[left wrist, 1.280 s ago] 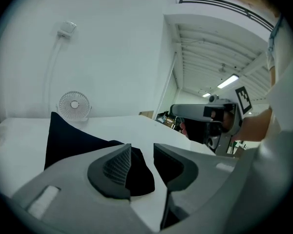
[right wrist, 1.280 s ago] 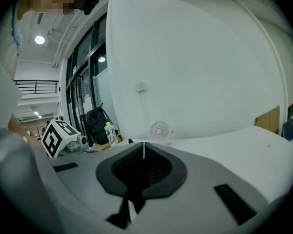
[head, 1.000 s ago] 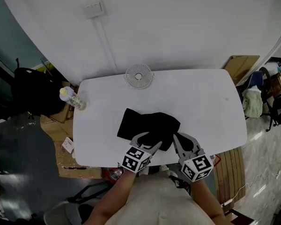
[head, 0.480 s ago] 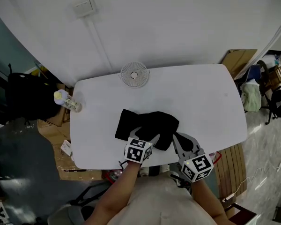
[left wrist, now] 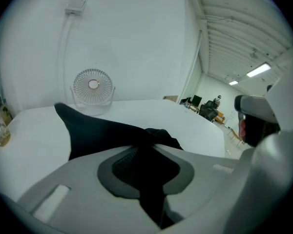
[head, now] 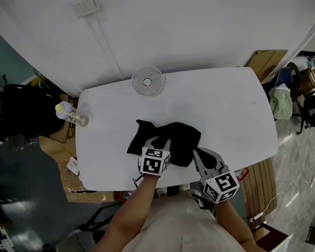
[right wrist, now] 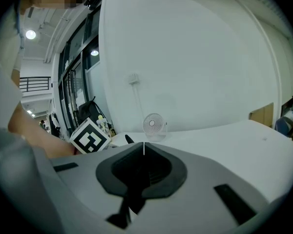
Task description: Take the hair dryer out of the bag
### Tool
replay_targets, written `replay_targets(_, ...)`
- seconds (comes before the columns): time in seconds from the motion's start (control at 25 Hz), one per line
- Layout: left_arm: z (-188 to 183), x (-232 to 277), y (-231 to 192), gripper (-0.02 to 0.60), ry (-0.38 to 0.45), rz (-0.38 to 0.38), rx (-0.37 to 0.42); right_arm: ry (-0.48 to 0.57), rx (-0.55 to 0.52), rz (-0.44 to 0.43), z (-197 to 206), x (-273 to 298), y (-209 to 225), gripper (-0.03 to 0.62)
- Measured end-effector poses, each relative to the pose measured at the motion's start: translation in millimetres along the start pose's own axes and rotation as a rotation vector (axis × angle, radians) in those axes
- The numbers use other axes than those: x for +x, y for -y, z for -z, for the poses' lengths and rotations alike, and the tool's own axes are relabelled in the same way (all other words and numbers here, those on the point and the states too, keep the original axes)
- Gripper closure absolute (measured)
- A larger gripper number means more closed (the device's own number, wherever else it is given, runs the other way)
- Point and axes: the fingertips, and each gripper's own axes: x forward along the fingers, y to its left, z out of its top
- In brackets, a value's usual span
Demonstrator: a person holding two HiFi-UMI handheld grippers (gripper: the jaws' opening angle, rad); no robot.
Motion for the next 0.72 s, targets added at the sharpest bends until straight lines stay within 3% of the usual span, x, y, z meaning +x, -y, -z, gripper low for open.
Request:
replay_targets(0.04, -2, 0, -4, 0.544, -0.002, -0.002, -0.006, -0.003, 0.001, 0.003, 1, 1, 1, 0.576)
replay_targets(0.08, -3, 1, -8, 0.561, -0.005, -0.001, -0.013, -0.007, 0.003, 0.006, 2, 2, 2, 0.576)
replay_targets(0.36, -11, 1, -36, 0.565, -0.001, -0.040, -0.091, -0.019, 0.013, 0.020, 5, 9, 8, 0.576)
replay_targets(0.72, 2, 1, -92, 0.565, -0.065, -0.158, -0.316, -0.067, 0.024, 0.052, 16, 19, 20, 0.576)
